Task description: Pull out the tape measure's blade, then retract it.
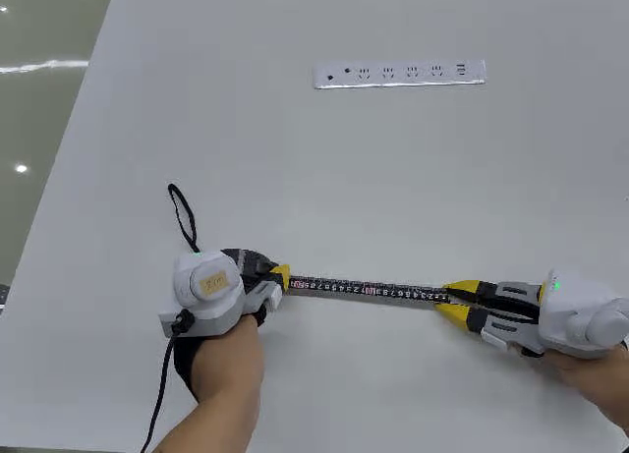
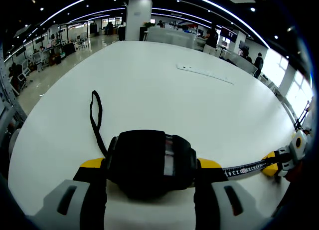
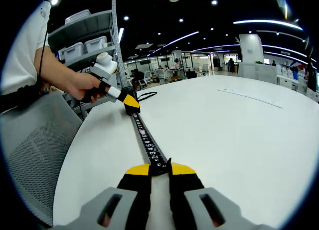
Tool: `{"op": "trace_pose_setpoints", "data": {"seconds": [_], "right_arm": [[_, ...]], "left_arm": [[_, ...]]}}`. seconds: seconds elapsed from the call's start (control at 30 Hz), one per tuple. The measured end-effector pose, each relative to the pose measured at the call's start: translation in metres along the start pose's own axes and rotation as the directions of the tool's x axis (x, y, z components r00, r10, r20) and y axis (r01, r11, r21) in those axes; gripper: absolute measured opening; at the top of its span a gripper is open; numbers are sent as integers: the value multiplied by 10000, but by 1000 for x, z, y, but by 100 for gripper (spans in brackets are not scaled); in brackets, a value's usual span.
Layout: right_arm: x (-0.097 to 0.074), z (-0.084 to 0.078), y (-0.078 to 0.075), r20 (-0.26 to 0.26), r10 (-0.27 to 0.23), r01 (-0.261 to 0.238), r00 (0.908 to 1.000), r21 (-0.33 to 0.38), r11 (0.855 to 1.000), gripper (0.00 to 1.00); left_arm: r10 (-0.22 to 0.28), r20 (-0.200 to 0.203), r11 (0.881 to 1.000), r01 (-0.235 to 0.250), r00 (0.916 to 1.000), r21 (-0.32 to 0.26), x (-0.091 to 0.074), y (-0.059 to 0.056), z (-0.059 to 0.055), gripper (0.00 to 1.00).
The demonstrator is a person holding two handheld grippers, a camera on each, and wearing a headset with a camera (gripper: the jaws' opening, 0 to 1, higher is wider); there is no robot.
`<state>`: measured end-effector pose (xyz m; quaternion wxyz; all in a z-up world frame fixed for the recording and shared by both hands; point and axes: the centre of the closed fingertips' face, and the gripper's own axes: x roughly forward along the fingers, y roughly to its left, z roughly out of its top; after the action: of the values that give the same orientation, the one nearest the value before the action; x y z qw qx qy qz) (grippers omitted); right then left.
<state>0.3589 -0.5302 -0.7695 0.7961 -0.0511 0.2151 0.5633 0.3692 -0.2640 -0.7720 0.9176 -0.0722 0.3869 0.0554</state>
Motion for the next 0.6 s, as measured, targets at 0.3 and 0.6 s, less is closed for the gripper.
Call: {"op": "trace_pose_setpoints", "data": {"seconds": [0.3, 0.6], "right_arm": [[10, 0, -1, 27, 84, -84, 10000, -19, 10000, 12], [16, 1, 1, 44, 208, -209, 9998, 21, 9998, 12]], "left_arm": [[-9, 2, 10000, 9, 10000, -2, 0, 0, 1, 69], [-10, -20, 10000, 10, 10000, -18, 0, 0, 0, 69]]}}
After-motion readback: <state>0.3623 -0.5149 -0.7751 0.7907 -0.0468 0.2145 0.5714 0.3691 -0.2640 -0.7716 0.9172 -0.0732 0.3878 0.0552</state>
